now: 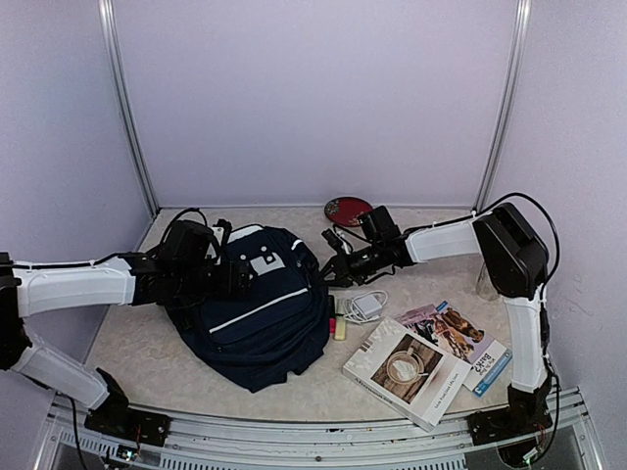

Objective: Pack the student bag
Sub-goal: Adjust the student bag at the center of the board, then grab the upper front pocket of the student bag.

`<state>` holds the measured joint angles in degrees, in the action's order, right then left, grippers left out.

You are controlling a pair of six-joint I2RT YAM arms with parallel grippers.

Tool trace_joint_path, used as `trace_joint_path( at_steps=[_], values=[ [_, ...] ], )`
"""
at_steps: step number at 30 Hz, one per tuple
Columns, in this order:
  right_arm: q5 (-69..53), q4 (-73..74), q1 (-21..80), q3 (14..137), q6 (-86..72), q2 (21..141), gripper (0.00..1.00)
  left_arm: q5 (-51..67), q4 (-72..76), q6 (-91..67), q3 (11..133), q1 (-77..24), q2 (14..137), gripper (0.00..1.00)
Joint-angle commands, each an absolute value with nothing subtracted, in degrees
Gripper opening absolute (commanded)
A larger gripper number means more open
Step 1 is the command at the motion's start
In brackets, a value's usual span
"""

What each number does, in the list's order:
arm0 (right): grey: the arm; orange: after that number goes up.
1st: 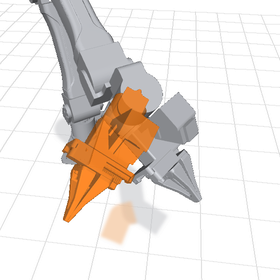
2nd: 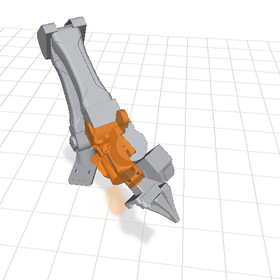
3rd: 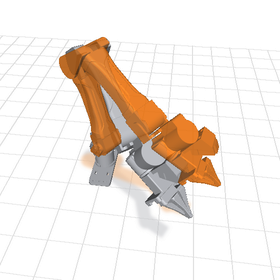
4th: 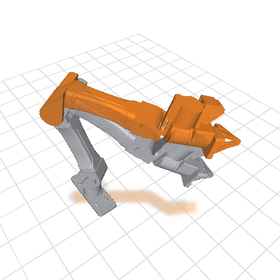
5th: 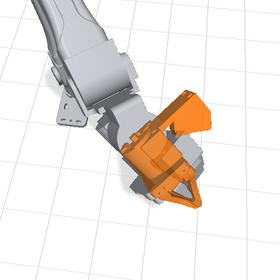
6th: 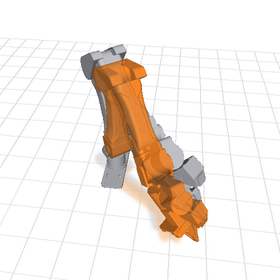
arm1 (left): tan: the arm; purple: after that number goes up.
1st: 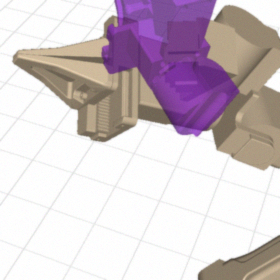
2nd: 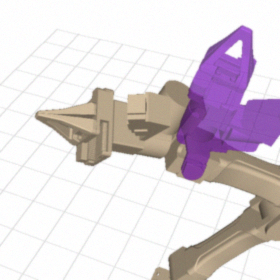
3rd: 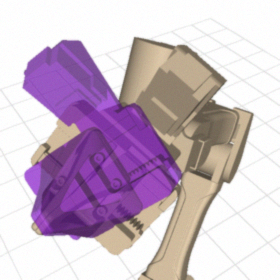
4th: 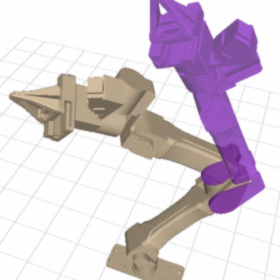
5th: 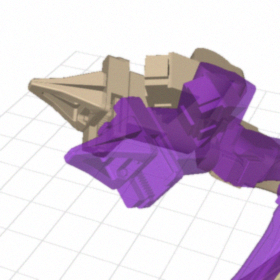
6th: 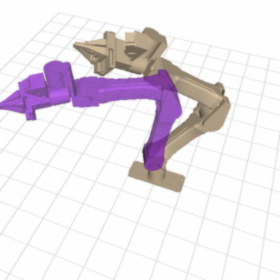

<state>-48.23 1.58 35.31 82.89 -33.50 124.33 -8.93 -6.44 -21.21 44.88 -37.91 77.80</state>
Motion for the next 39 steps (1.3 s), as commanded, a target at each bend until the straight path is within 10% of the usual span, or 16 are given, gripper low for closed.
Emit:
trace_joint_path(
  at_steps=[1, 18, 21, 39],
  values=[
    [-49.6, -0.3, 36.8, 79.6, -32.8, 116.1, 0.0, -8.0, -6.4, -16.1, 48.6, -39.6, 76.3, 0.99],
    [-40.3, 7.0, 43.7, 63.2, -31.6, 104.8, 0.0, -4.1, -11.2, -15.4, 53.5, -39.8, 86.2, 0.99],
    [-37.1, 8.3, 43.5, 61.2, -30.9, 101.7, 0.12, -3.4, -11.2, -15.2, 54.4, -39.9, 87.4, 0.99],
    [-26.6, 18.9, 43.1, 73.3, -22.7, 101.0, 0.21, -2.9, -13.0, -12.2, 55.1, -43.0, 84.9, 0.99]
  ],
)
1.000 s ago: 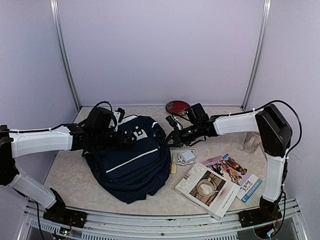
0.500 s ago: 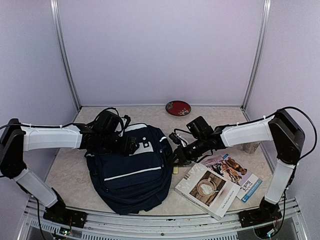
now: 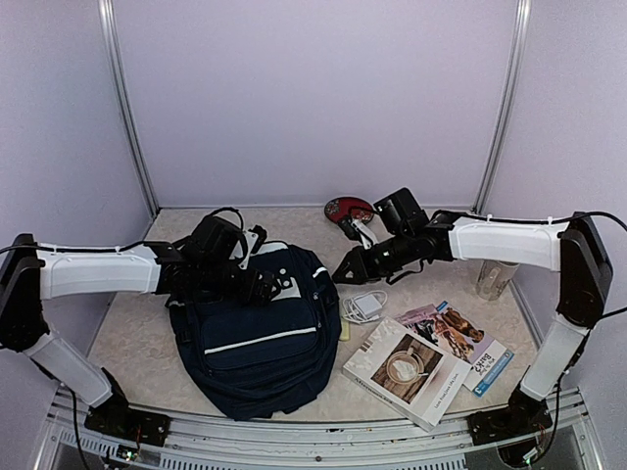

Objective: Pack the student bag
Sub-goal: Grab the upper front pocket of the student bag.

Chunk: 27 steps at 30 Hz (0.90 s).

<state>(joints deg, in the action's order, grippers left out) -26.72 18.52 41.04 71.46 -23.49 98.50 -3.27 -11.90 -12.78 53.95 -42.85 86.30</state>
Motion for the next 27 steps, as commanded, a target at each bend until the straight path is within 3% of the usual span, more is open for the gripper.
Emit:
trace_joint_path(
  at_steps=[1, 22, 24, 27],
  values=[
    [-26.8, 18.5, 43.9, 73.0, -23.2, 101.5, 0.21, -2.8, -12.8, -12.3, 54.6, -43.0, 84.3, 0.99],
    [-43.4, 0.9, 45.6, 66.6, -35.4, 111.8, 0.32, -0.3, -7.7, -13.6, 48.7, -44.4, 79.6, 0.99],
    [-44.0, 0.0, 45.6, 66.8, -35.8, 112.4, 0.3, -0.3, -7.7, -13.6, 49.1, -44.5, 79.8, 0.99],
    [-43.9, -0.1, 45.5, 66.8, -35.5, 112.2, 0.16, -0.3, -7.7, -13.6, 49.1, -44.6, 79.5, 0.99]
  ],
)
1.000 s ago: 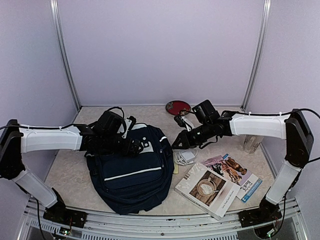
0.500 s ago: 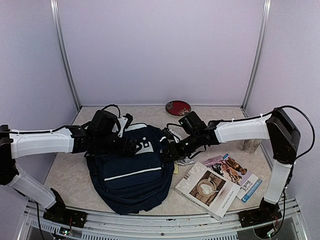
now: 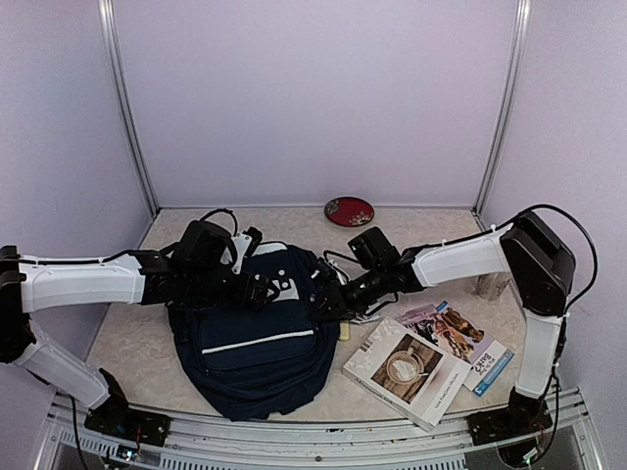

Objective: Pack the student bag
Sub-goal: Grab the upper front pocket of the student bag.

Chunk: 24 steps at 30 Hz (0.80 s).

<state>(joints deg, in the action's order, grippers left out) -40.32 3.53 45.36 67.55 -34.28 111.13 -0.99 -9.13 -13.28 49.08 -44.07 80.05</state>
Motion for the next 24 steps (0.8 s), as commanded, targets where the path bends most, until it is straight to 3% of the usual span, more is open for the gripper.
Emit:
trace_joint_path(
  at_steps=[1, 5, 14, 24],
  values=[
    [-44.1, -0.1, 45.5, 66.7, -35.5, 112.0, 0.12, -0.3, -7.7, -13.6, 48.9, -44.6, 79.3, 0.99],
    [-44.0, 0.0, 44.8, 65.7, -35.3, 110.6, 0.0, -0.3, -7.8, -13.4, 48.6, -44.6, 79.0, 0.99],
    [-42.5, 0.0, 42.9, 63.4, -35.3, 105.9, 0.0, 2.8, -7.3, -11.1, 49.9, -44.6, 80.6, 0.98],
    [-39.3, 2.7, 43.0, 60.7, -34.6, 101.9, 0.0, 12.5, -10.3, -5.8, 57.2, -45.7, 90.4, 0.73]
  ],
)
